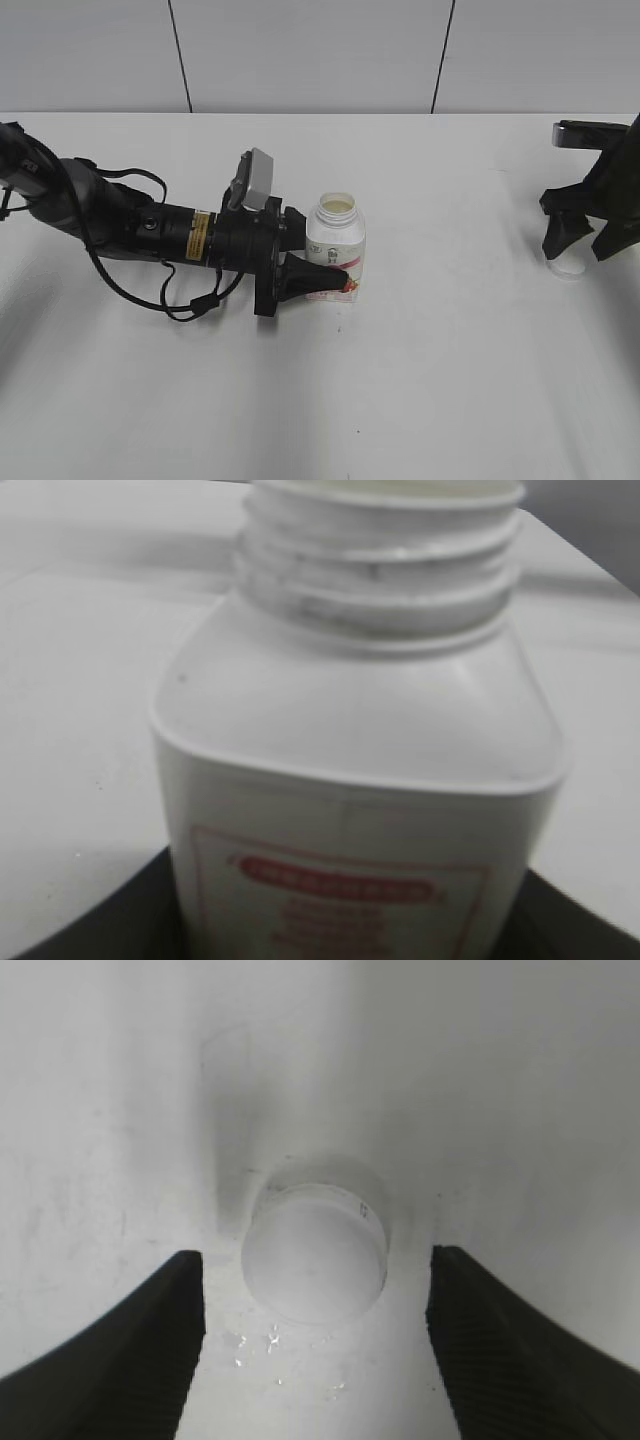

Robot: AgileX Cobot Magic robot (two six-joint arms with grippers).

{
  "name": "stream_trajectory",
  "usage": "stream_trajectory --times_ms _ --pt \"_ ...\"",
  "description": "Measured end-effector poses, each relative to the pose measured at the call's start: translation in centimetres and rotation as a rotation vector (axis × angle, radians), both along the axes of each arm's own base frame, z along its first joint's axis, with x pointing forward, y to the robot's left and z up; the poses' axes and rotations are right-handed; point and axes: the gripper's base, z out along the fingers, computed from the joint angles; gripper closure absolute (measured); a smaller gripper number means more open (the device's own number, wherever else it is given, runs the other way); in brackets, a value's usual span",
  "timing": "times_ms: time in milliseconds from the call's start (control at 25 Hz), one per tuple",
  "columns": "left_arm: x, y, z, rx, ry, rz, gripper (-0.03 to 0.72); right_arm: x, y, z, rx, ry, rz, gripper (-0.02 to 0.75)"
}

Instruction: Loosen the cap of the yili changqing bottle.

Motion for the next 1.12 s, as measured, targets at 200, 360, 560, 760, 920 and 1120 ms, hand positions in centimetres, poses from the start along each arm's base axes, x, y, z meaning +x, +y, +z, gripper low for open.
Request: stream_trajectory --times_ms 200,360,560,760,920,1120 --pt "0.0 0.0 0.0 0.0 0.0 0.0 0.285 -0.01 0.0 0.0 0.0 0.001 -0.003 0.191" --pt "0.01 0.0 0.0 0.0 0.0 0.001 0.285 -0.04 0.01 0.0 0.001 0.004 -0.003 0.191" --pt "-0.04 -0.01 0.21 -0.004 -0.003 -0.008 0.229 -0.11 0.05 0.0 0.006 0.013 -0.004 0.191" --pt "-0.26 0.0 0.23 -0.004 0.001 -0.031 0.098 -0.13 0.08 0.0 0.01 0.016 -0.007 0.191" --pt "-0.28 -0.03 0.22 -0.004 0.004 -0.031 0.081 -0.14 0.09 0.0 0.011 0.017 -0.009 0.191" --pt "-0.16 -0.06 0.65 -0.011 -0.004 -0.025 0.081 -0.14 0.09 0.0 0.011 0.017 -0.009 0.191"
